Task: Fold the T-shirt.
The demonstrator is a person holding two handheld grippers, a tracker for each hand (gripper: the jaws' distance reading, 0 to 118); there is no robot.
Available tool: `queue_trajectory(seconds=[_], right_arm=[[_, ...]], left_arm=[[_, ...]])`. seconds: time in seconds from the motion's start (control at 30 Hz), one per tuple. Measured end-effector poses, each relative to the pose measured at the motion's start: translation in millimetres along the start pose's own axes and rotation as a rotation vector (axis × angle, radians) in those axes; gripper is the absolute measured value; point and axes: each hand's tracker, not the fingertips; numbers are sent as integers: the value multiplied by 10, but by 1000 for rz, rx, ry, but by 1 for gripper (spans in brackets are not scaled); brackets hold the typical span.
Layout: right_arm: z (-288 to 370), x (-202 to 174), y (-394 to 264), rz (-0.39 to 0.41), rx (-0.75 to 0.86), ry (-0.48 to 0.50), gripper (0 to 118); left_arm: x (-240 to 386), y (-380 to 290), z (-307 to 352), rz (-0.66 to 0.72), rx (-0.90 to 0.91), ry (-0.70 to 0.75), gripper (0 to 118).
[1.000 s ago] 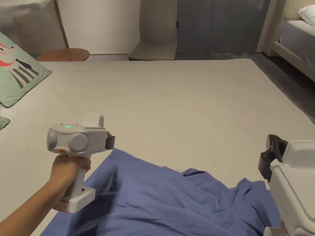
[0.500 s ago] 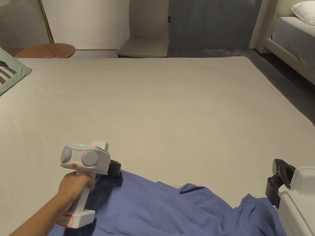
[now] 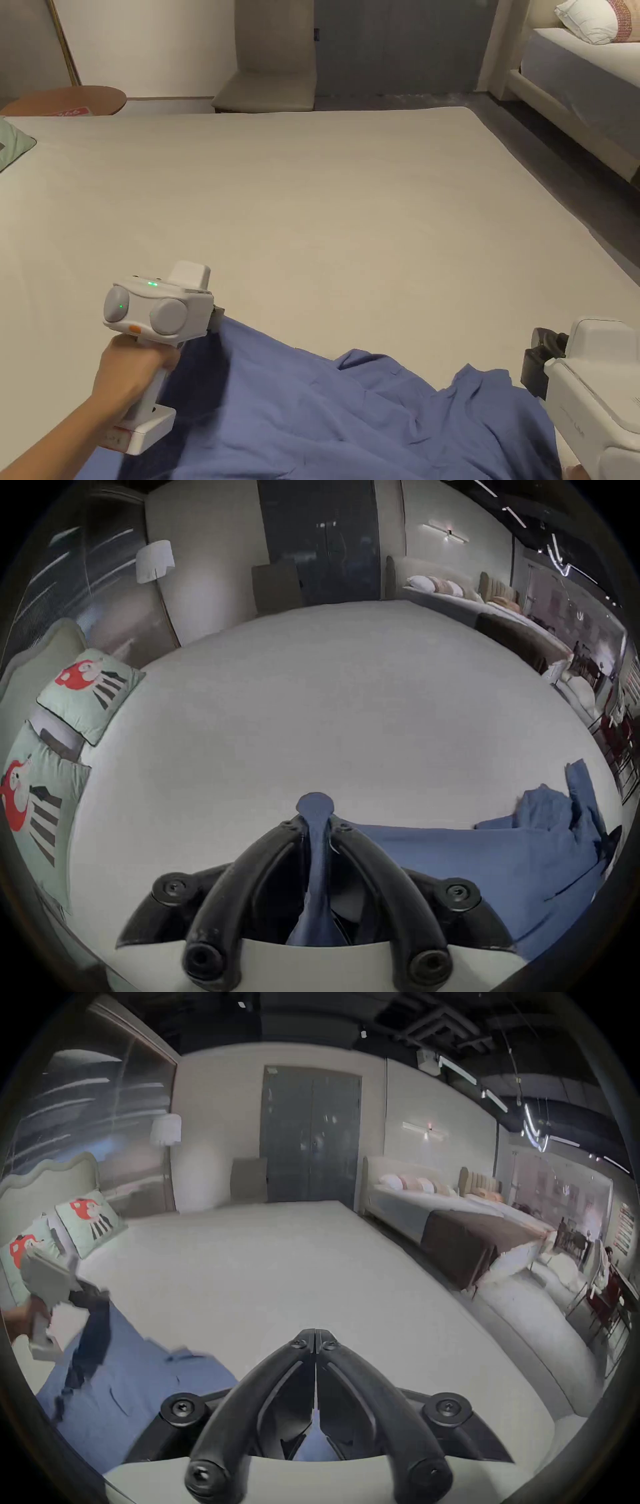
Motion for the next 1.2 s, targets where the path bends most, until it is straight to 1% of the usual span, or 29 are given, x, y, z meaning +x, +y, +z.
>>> queue_trajectory(seconds=[0.03,0.1,0.13,0.17,0.2,0.3,0.37,0.47,0.57,0.63,0.7,0.77,0.8,0.83,0.9,0.93,0.97,1.0,1.03,1.13,1.2], right_arm=[[0,46,-18,4,-59,-7,17],[-36,153,-135,-15,-165,2,67],[-45,205,-205,-41,-204,17,94],[-179,315,-362,-69,-234,24,106],[-201,362,-442,-80,-283,34,109],[-116,440,-615,-112,-366,11,107],[-95,472,-729,-117,-433,6,107],[34,465,-835,-130,-441,11,107],[130,434,-903,-126,-435,15,107],[130,407,-937,-126,-444,35,104],[91,390,-984,-132,-458,56,93],[31,351,-1060,-130,-488,61,71],[6,331,-1100,-124,-496,63,59],[13,318,-1117,-114,-494,76,41],[67,283,-1104,-111,-456,98,11],[68,280,-1079,-111,-451,103,11],[79,265,-1052,-93,-440,92,10],[103,247,-1023,-52,-425,88,10],[146,246,-1000,-39,-392,89,10],[239,300,-879,-44,-337,80,10],[330,309,-744,-42,-271,75,10]], left_arm=[[20,16,122,-3,14,-3,2],[13,41,317,10,40,-19,2],[10,44,402,15,53,-25,2],[9,41,474,20,66,-28,2],[6,44,517,19,70,-34,2],[30,22,663,0,87,-31,2],[51,5,726,-8,91,-30,2],[50,-20,778,-4,96,-34,2],[48,-51,810,-4,98,-32,2],[37,-80,815,2,95,-29,2],[28,-113,830,10,93,-30,2],[27,-140,838,17,90,-29,2],[22,-155,843,19,89,-28,2],[16,-169,850,20,88,-27,2],[6,-198,857,22,86,-24,2],[-5,-210,867,24,86,-23,2],[-17,-220,876,25,86,-21,2],[-13,-233,895,27,86,-20,2],[-26,-242,909,31,87,-16,2],[-65,-265,994,47,99,-6,2],[-112,-267,1057,60,118,6,2]])
